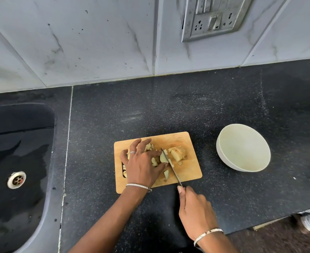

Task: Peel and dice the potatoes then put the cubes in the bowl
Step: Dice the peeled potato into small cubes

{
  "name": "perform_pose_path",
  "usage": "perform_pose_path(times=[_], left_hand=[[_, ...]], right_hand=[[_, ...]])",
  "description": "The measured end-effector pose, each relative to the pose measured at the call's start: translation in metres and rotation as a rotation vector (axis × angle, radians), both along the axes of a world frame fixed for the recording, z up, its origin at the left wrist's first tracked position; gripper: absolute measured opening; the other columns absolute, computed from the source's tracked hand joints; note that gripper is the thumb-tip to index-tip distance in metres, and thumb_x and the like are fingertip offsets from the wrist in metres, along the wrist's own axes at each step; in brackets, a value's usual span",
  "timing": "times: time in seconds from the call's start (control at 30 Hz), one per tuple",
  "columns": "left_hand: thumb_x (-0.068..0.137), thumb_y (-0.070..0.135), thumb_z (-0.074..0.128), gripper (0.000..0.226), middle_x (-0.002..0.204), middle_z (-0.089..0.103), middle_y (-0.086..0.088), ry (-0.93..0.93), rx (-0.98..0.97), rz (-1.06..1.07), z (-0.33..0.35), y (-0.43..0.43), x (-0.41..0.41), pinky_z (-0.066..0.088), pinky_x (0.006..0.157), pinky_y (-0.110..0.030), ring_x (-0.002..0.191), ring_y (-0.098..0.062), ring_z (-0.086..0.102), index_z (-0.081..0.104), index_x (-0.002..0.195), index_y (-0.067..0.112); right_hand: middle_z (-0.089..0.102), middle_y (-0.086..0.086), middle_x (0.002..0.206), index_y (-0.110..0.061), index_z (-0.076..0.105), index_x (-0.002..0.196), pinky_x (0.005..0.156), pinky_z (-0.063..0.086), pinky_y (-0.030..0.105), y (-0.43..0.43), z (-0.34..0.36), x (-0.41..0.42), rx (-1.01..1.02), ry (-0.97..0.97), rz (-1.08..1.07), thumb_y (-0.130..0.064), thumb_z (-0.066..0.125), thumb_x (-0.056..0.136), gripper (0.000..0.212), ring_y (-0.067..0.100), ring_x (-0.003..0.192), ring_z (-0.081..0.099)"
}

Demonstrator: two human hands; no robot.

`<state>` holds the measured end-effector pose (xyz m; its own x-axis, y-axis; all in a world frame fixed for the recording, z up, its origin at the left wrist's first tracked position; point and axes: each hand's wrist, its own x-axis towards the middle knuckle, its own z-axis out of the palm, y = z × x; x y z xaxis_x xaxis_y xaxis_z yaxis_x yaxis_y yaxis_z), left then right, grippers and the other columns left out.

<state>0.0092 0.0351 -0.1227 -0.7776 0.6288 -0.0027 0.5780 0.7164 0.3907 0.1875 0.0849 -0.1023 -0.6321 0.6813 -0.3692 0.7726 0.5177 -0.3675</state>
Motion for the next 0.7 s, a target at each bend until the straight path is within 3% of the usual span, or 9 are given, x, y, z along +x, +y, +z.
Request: perform_pose_path(times=[0.17, 0.33, 0.53, 0.7], left_hand=[[0.064, 0.067, 0.072, 0.043, 0.143, 0.043, 0.018, -0.046, 0.008, -0.008, -0.001, -0.002, -0.002, 0.02, 0.104, -0.052, 0.138, -0.015, 0.021, 0.07, 0.102, 0.047], [0.061, 0.067, 0.074, 0.049, 0.144, 0.042, 0.018, -0.067, 0.026, 0.001, 0.002, -0.004, 0.0, 0.022, 0.103, -0.05, 0.138, -0.015, 0.022, 0.067, 0.105, 0.048], [0.068, 0.056, 0.075, 0.029, 0.142, 0.043, 0.019, -0.049, 0.023, 0.04, 0.007, -0.004, 0.005, 0.015, 0.102, -0.045, 0.138, -0.011, 0.023, 0.069, 0.093, 0.043], [0.068, 0.053, 0.075, 0.025, 0.141, 0.045, 0.019, -0.07, 0.032, 0.054, 0.009, -0.002, 0.006, 0.016, 0.102, -0.045, 0.137, -0.011, 0.023, 0.07, 0.09, 0.041]], right_hand=[[0.056, -0.004, 0.077, -0.03, 0.042, 0.094, 0.065, 0.042, 0.037, -0.002, 0.003, 0.024, -0.011, -0.027, -0.012, -0.056, 0.008, 0.097, 0.042, 0.026, 0.09, 0.065], [0.06, -0.004, 0.074, -0.028, 0.04, 0.083, 0.071, 0.047, 0.043, 0.006, 0.004, 0.017, -0.011, 0.102, -0.006, -0.063, -0.002, 0.088, 0.055, 0.023, 0.077, 0.061], [0.061, -0.005, 0.076, -0.028, 0.043, 0.084, 0.069, 0.045, 0.041, 0.008, 0.004, 0.002, -0.033, 0.129, 0.032, -0.062, 0.001, 0.09, 0.054, 0.023, 0.071, 0.055], [0.062, -0.004, 0.08, -0.028, 0.043, 0.085, 0.072, 0.047, 0.044, 0.006, -0.006, 0.0, -0.051, 0.117, 0.023, -0.063, 0.002, 0.091, 0.054, 0.027, 0.08, 0.061]])
